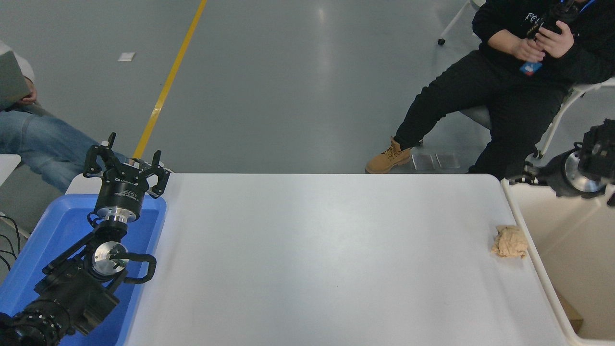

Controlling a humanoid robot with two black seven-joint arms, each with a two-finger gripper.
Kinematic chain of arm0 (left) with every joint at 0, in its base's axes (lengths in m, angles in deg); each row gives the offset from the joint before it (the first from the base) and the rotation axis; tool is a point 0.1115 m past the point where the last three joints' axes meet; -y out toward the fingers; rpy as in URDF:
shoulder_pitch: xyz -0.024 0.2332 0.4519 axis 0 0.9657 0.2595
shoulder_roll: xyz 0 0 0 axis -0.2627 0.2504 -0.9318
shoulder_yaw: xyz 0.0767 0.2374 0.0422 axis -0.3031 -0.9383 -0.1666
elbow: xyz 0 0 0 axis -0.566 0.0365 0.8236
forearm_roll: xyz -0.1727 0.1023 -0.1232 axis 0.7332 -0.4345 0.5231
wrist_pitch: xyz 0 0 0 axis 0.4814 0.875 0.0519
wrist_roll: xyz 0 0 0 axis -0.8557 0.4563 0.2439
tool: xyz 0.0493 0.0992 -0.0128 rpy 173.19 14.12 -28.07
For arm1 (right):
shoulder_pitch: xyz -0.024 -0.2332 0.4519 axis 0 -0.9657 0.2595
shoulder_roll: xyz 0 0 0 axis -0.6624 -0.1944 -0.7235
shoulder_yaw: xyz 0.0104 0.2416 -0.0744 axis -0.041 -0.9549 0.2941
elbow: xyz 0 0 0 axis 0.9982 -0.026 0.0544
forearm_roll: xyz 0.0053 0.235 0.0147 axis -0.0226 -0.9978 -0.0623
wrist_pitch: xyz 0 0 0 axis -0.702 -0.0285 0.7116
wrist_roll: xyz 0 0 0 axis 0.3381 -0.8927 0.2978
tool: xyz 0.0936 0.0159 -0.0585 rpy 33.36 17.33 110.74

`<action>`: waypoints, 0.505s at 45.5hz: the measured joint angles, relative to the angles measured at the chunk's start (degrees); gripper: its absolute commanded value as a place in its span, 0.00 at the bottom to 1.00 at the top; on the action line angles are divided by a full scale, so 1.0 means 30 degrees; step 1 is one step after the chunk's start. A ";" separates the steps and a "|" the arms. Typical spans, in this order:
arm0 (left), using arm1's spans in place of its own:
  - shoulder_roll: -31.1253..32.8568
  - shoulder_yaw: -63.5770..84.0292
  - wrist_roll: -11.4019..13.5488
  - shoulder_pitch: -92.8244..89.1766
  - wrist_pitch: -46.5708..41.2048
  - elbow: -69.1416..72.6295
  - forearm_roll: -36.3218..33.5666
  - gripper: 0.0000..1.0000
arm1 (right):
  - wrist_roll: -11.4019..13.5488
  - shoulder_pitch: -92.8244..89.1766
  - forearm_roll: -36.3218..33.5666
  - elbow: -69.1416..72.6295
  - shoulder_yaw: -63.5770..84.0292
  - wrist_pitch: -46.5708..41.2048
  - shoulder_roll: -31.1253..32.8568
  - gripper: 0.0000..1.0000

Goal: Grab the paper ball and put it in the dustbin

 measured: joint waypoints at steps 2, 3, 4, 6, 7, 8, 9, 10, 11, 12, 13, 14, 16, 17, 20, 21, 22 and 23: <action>-0.0001 0.0000 0.0000 0.0000 0.0000 0.0000 -0.0002 0.99 | 0.0010 -0.0999 -0.0258 -0.0773 -0.0464 0.0624 -0.0013 1.00; -0.0002 0.0000 0.0001 0.0001 0.0000 0.0000 0.0005 0.99 | 0.0009 -0.1380 -0.0379 -0.1090 -0.0647 0.0863 -0.0018 1.00; -0.0002 0.0000 0.0002 0.0000 0.0000 -0.0001 0.0002 0.99 | 0.0006 -0.1693 -0.0462 -0.1360 -0.0794 0.1049 -0.0022 1.00; -0.0002 -0.0001 0.0000 0.0001 -0.0001 0.0000 -0.0003 0.99 | 0.0007 -0.2483 -0.0702 -0.1986 -0.1153 0.1489 -0.0034 1.00; -0.0004 0.0000 0.0002 0.0001 -0.0001 0.0000 0.0005 0.99 | 0.0014 -0.3017 -0.0862 -0.2387 -0.1409 0.1782 -0.0045 1.00; -0.0004 0.0000 0.0001 0.0000 -0.0001 0.0001 0.0004 0.99 | 0.0014 -0.3341 -0.0949 -0.2627 -0.1576 0.1951 -0.0050 1.00; -0.0005 0.0000 0.0001 0.0001 -0.0001 0.0001 0.0005 0.99 | 0.0014 -0.3651 -0.1031 -0.2878 -0.1755 0.2126 -0.0053 1.00; -0.0005 -0.0001 0.0000 0.0001 -0.0001 0.0001 -0.0003 0.99 | 0.0012 -0.4083 -0.1151 -0.3230 -0.2051 0.2389 -0.0057 1.00; -0.0005 0.0000 0.0000 0.0000 -0.0001 -0.0001 -0.0003 0.99 | 0.0012 -0.4382 -0.1224 -0.3441 -0.2239 0.2549 -0.0059 1.00; -0.0005 -0.0001 0.0001 0.0001 -0.0001 0.0000 0.0005 0.99 | 0.0015 -0.4674 -0.1292 -0.3616 -0.2439 0.2683 -0.0061 1.00; -0.0005 0.0000 0.0000 0.0000 -0.0001 0.0001 -0.0001 0.99 | 0.0013 -0.4987 -0.1359 -0.3797 -0.2678 0.2846 -0.0064 1.00; -0.0005 0.0000 0.0001 0.0001 -0.0001 0.0000 0.0003 0.99 | 0.0012 -0.5380 -0.1440 -0.4034 -0.3024 0.3066 -0.0073 1.00; -0.0005 -0.0001 0.0000 0.0001 -0.0001 0.0001 0.0003 0.99 | 0.0015 -0.5851 -0.1530 -0.4291 -0.3456 0.3306 -0.0074 1.00; -0.0006 0.0000 0.0001 0.0001 -0.0001 0.0001 -0.0003 0.99 | 0.0016 -0.6178 -0.1585 -0.4452 -0.3787 0.3483 -0.0080 1.00; -0.0005 0.0000 0.0000 0.0001 -0.0001 0.0000 0.0000 0.99 | 0.0016 -0.6883 -0.1684 -0.4754 -0.4487 0.3825 -0.0126 1.00; -0.0005 0.0000 0.0000 0.0001 -0.0001 0.0000 0.0000 0.99 | 0.0015 -0.7062 -0.1707 -0.4827 -0.4668 0.3908 -0.0147 1.00; -0.0006 0.0000 0.0001 0.0001 -0.0001 0.0000 0.0003 0.99 | 0.0016 -0.7235 -0.1730 -0.4887 -0.4837 0.3981 -0.0169 1.00; -0.0005 -0.0001 0.0000 0.0001 -0.0001 0.0000 0.0001 0.99 | 0.0014 -0.7411 -0.1753 -0.4955 -0.5018 0.4059 -0.0195 1.00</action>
